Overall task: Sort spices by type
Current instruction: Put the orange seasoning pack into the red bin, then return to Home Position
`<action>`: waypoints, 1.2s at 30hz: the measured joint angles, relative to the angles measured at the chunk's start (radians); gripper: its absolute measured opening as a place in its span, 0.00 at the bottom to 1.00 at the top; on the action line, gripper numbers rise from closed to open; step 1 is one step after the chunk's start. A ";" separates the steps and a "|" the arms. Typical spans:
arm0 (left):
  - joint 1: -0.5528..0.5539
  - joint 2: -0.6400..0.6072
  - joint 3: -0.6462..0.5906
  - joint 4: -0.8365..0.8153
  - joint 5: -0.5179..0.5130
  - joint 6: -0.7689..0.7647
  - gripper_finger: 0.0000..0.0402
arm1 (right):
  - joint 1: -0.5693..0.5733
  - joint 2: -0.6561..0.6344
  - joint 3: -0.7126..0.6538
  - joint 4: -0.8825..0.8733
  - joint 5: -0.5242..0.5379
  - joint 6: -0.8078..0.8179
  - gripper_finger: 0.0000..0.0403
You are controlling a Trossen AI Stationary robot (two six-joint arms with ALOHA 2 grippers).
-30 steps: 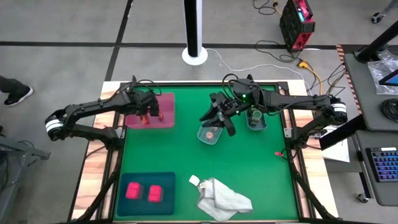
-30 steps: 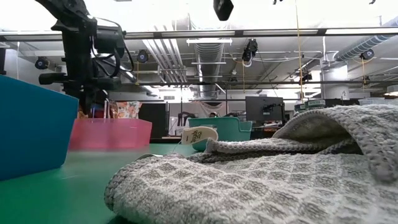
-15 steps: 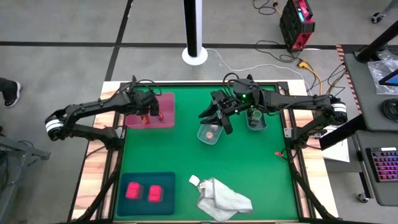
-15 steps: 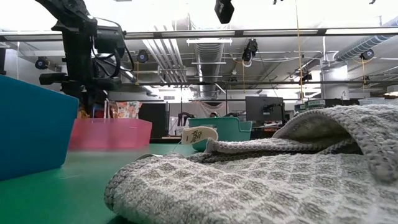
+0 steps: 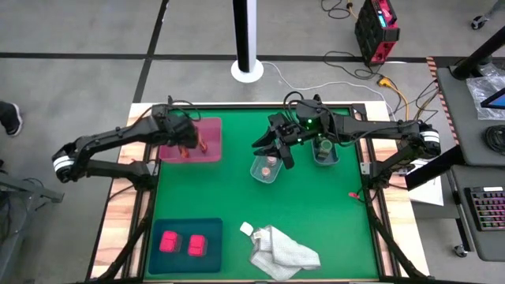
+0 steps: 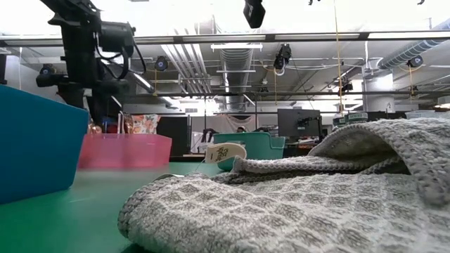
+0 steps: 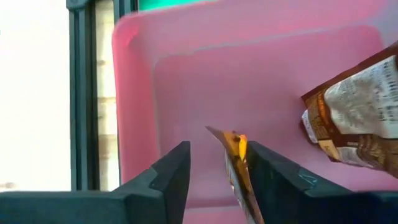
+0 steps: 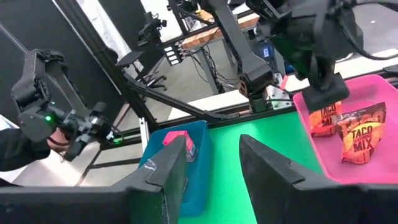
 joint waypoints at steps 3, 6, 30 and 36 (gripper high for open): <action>0.000 -0.028 0.016 -0.004 -0.011 0.017 0.35 | 0.000 0.000 0.000 0.000 0.000 0.000 0.34; 0.000 -0.049 0.034 -0.007 -0.018 0.027 0.36 | 0.000 0.000 0.000 0.000 0.000 0.002 0.35; -0.092 -0.082 0.281 -0.192 0.080 0.092 0.36 | 0.033 0.000 0.000 -0.047 0.026 0.036 0.31; -0.260 -0.093 0.383 -0.196 0.115 0.080 0.35 | 0.053 0.000 0.000 -0.068 0.071 0.011 0.27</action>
